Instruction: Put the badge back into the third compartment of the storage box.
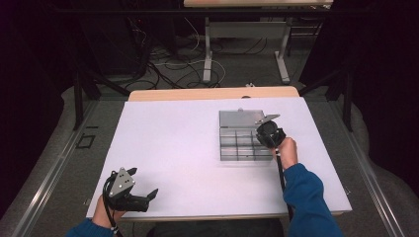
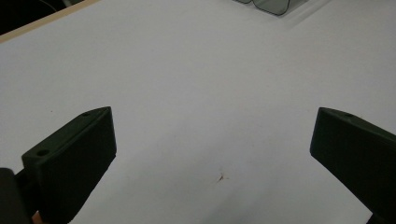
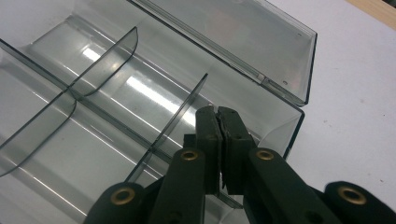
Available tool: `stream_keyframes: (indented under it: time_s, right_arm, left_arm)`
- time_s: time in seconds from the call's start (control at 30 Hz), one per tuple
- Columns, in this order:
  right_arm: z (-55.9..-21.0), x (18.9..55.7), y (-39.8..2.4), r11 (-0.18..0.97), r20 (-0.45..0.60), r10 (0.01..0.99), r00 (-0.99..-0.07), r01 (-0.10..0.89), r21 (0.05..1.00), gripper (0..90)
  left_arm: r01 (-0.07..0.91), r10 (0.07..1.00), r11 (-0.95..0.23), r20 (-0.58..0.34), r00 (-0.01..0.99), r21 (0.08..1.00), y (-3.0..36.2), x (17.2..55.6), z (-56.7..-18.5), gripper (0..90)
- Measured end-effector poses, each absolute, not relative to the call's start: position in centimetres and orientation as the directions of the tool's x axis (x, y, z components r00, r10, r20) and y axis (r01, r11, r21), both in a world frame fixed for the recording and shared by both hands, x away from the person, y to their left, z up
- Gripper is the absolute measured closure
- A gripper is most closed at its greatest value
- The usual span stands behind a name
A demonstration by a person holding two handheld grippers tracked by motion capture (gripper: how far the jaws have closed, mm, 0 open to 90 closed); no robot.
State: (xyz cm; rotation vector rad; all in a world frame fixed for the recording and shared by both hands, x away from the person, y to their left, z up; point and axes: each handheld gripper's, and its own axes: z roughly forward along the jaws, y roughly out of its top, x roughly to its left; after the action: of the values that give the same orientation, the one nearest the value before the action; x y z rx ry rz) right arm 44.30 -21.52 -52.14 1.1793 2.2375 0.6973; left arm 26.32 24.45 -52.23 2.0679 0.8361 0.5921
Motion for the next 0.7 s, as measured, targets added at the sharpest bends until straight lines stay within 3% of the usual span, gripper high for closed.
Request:
stream_keyframes:
  time_s: [0.7]
  right_arm:
    - [-52.74,44.12,-20.67,0.522,-0.239,0.833,-0.500,0.562,0.642,87.9]
  left_arm:
    - [0.351,0.734,-0.455,0.122,0.668,0.819,24.60,26.12,-52.21,0.5]
